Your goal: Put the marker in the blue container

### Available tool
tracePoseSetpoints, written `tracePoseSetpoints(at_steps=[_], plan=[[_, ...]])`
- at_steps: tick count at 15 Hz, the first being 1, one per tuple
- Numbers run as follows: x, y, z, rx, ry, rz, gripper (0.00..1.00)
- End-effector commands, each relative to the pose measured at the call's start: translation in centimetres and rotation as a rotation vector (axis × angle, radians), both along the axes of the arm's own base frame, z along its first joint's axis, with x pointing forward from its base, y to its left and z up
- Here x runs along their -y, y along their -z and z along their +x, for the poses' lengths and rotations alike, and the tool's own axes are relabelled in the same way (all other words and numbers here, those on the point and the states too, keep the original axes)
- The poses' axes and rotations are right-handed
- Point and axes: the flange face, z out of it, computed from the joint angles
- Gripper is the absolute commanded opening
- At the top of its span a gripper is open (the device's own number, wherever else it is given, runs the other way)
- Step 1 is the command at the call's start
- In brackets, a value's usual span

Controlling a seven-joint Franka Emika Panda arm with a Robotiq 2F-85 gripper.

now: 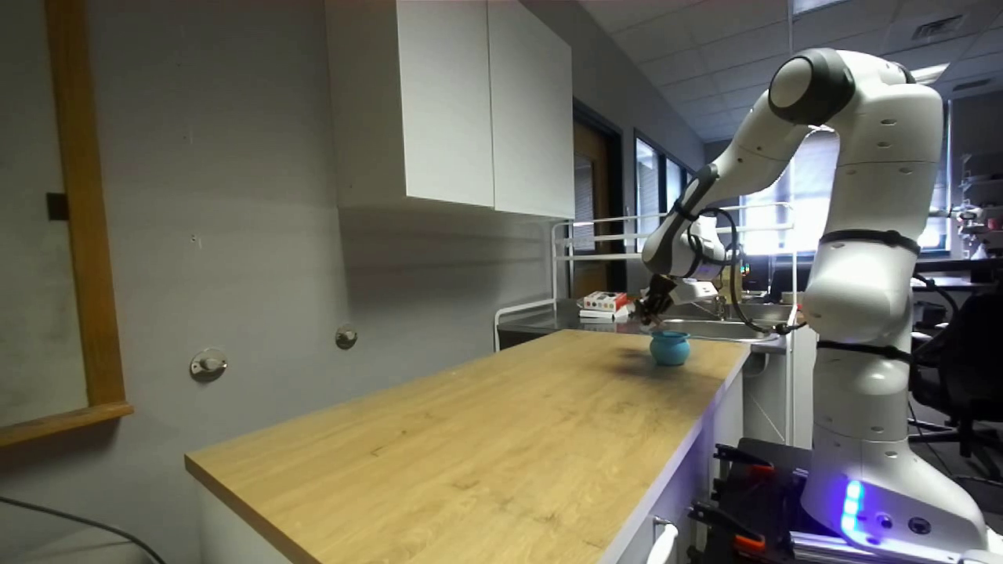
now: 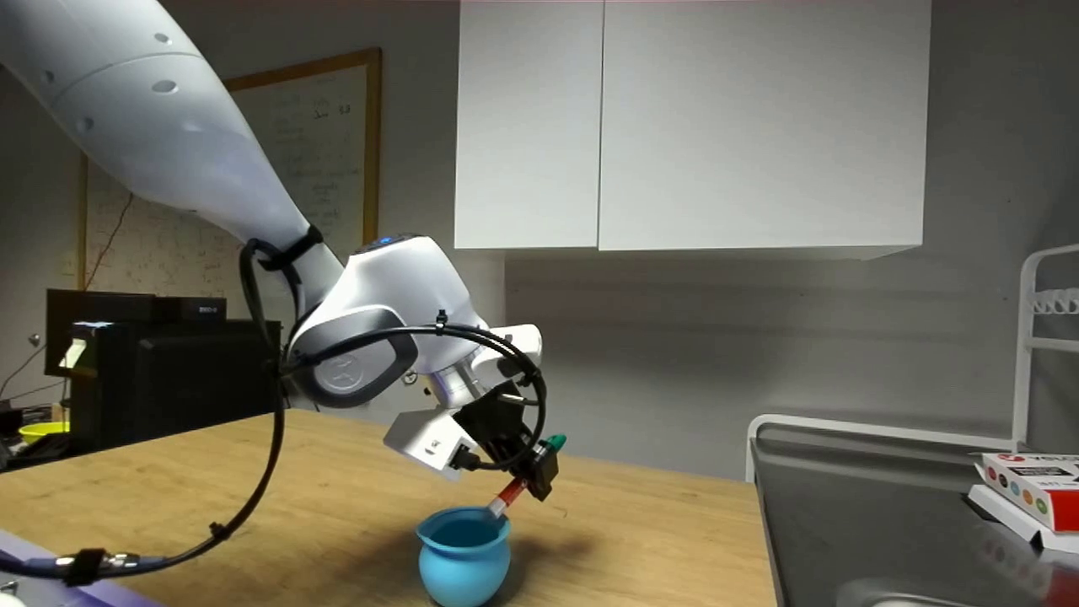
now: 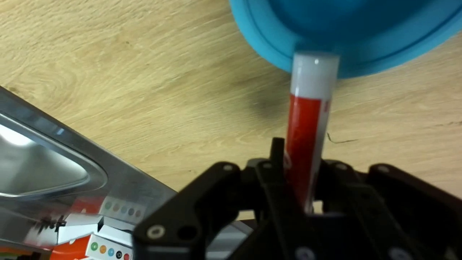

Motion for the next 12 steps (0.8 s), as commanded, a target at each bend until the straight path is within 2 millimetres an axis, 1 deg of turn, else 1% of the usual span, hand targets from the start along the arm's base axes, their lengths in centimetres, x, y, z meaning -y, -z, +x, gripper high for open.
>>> tracePoseSetpoints(at_steps=[1, 5, 12], plan=[[-0.9, -0.2, -0.6, 0.038, 0.023, -0.006, 0.11], [-1.6, -0.4, -0.6, 0.068, 0.039, -0.018, 0.11], [-3.1, 0.1, -0.9, 0.092, 0.049, -0.017, 0.11]])
